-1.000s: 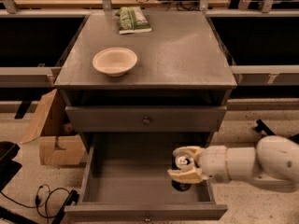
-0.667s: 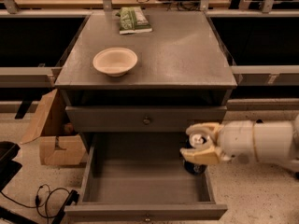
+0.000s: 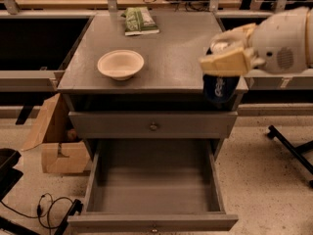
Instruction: Pick pepsi can from middle drawer and place on counter
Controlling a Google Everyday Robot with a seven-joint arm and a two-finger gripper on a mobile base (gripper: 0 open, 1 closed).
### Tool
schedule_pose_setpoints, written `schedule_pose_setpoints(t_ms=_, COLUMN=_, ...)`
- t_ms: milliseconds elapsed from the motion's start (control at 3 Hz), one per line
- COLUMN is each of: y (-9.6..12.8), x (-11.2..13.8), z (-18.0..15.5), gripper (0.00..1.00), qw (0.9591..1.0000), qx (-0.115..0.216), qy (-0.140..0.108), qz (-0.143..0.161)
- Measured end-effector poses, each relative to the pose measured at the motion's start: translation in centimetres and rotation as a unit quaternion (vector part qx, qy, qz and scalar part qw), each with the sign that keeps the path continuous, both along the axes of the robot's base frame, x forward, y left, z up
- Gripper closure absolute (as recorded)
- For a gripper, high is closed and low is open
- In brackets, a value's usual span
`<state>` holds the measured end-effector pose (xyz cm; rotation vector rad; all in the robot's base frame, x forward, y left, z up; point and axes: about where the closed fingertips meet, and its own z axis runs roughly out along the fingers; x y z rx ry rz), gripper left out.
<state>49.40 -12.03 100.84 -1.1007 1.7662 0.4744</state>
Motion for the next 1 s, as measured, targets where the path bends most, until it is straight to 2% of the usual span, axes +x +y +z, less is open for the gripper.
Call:
schedule_pose_setpoints(t_ms=333, y=0.1, x=6.7, z=3.3, gripper=1.0, qw=0.9985, qx=0.014, qy=-0.015, qz=-0.051)
schedule_pose_setpoints(t_ms=667, y=0.6, x=14.2, z=3.5, gripper=1.0, qw=0.9957, qx=0.029, qy=-0.015, qz=-0.086)
schedule_pose_setpoints(t_ms=1000, y=0.6, x=21.5, z=0.9, gripper=1.0, qw=0.9936, qx=0.039, qy=-0.004, qz=-0.106)
